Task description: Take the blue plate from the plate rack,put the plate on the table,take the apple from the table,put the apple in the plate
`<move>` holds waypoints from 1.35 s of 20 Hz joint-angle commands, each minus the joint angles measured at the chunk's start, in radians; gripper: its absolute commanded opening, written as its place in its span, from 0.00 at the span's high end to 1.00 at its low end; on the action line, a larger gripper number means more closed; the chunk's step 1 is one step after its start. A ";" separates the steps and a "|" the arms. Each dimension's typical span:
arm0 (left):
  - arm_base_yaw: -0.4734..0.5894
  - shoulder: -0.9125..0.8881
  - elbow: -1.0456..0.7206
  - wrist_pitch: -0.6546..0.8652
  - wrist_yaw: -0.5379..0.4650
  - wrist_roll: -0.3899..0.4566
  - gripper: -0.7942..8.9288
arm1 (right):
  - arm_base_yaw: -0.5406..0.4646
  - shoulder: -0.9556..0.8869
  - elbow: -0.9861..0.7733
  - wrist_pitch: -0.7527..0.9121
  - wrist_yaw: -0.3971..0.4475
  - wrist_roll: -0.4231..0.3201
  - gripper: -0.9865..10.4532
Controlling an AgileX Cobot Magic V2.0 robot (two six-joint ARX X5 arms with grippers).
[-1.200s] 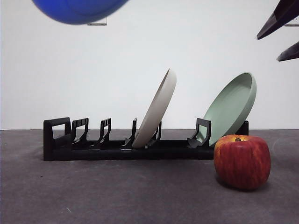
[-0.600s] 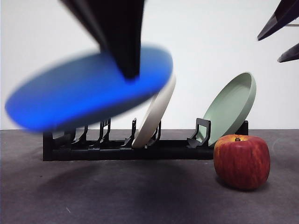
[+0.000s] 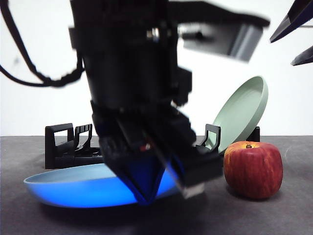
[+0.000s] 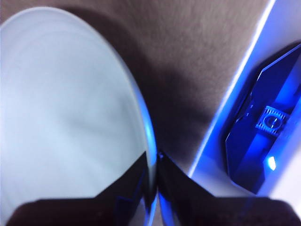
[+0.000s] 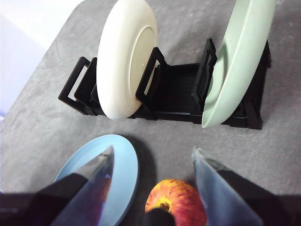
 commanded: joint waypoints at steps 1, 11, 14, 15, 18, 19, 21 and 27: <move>0.009 0.009 -0.005 0.010 0.002 0.013 0.80 | 0.001 0.000 0.006 -0.002 -0.002 -0.005 0.66; 0.031 -0.127 0.135 0.015 -0.055 -0.015 0.43 | 0.027 0.000 0.006 -0.066 -0.002 -0.015 0.47; 0.065 -0.237 0.246 0.005 -0.096 0.029 0.43 | 0.065 0.003 0.012 -0.089 0.004 -0.039 0.47; 0.087 -0.277 0.290 -0.002 -0.108 0.047 0.43 | 0.092 0.006 0.019 -0.105 0.043 -0.054 0.47; 0.185 -0.367 0.415 -0.065 -0.110 0.072 0.43 | 0.204 0.053 0.078 -0.213 0.232 -0.098 0.46; 0.225 -0.389 0.457 -0.099 -0.110 0.072 0.43 | 0.243 0.085 0.109 -0.258 0.282 -0.118 0.46; 0.306 -0.429 0.523 -0.145 -0.110 0.074 0.43 | 0.325 0.163 0.166 -0.322 0.372 -0.150 0.46; 0.523 -0.537 0.556 -0.215 -0.106 0.089 0.43 | 0.505 0.436 0.229 -0.326 0.554 -0.167 0.41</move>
